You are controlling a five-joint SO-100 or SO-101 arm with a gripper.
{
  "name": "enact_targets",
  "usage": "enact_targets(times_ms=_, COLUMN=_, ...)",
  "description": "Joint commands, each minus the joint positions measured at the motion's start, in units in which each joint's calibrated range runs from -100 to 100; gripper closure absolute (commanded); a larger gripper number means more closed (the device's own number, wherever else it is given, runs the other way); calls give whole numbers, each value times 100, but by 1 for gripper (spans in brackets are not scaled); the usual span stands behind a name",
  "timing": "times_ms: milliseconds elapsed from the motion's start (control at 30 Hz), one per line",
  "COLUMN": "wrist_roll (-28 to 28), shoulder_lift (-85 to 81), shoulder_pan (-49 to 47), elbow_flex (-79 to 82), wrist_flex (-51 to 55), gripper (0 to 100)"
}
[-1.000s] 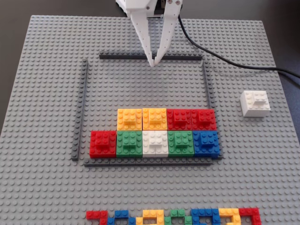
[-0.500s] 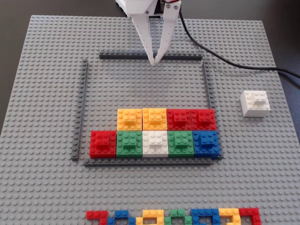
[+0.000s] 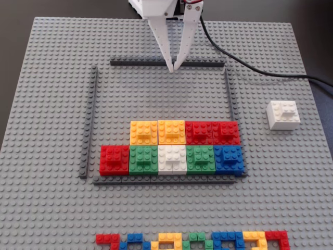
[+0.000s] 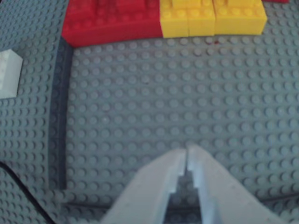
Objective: Grab the cube and place it into the grid
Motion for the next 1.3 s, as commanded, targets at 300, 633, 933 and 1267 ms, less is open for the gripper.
enact_targets(times_ms=300, wrist_roll=-327, shoulder_lift=1345, shoulder_pan=-594, elbow_flex=-2959, wrist_flex=793, gripper=100)
enact_targets(times_ms=633, wrist_roll=-449, shoulder_lift=3451, shoulder_pan=-940, elbow_flex=-4889, wrist_flex=945, gripper=100)
enact_targets(times_ms=933, wrist_roll=-684, shoulder_lift=5050, shoulder_pan=-1640, elbow_flex=-6040, wrist_flex=881, gripper=100)
enact_targets(times_ms=1267, wrist_roll=-1016, shoulder_lift=6908, shoulder_pan=-2406, elbow_flex=-7227, wrist_flex=740, gripper=98)
